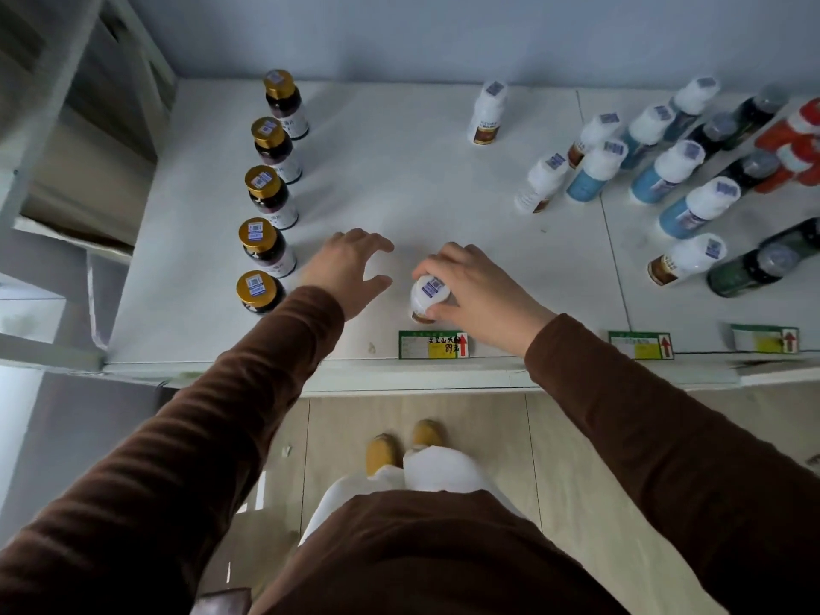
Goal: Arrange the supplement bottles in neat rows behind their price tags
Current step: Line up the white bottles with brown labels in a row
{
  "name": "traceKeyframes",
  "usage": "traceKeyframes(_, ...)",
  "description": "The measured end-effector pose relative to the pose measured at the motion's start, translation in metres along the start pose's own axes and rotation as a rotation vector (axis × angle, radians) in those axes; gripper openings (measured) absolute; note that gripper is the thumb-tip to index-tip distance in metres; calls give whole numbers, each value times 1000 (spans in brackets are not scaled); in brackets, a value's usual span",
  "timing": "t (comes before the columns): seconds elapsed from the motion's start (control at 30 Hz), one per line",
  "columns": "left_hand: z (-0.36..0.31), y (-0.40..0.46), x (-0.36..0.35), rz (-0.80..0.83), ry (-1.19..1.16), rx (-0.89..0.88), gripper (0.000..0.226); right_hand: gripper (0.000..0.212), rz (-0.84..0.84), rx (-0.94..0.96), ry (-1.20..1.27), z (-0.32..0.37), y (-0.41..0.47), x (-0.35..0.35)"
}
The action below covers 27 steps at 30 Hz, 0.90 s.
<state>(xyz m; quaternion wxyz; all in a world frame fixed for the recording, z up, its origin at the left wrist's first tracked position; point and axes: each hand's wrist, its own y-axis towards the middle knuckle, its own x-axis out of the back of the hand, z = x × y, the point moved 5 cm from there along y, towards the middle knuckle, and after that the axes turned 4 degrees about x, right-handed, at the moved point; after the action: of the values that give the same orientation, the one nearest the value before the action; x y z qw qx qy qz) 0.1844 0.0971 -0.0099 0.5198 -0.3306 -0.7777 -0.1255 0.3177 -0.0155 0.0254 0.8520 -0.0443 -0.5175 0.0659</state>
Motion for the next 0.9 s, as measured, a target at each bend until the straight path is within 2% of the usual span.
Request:
traceKeyframes(0.17,-12,21,5,17,-32,-42,42,50,-37,-57,139,-14,5,14)
traceKeyframes(0.33,-44,57,16,25,-41,-71,44,30,-234,-190,116,-63,2,60)
traceKeyframes(0.5,-88,96,19,38,-15,-96,48,26,-352,-274,5,-108,2,109)
traceKeyframes(0.67,-135,132,2,77,17,-64,54,29,-317,-233,-117,-140,12,140)
traceKeyframes(0.9,-169,167,-48,123,21,156,67,40,-113,-1,-229,-177,40,148)
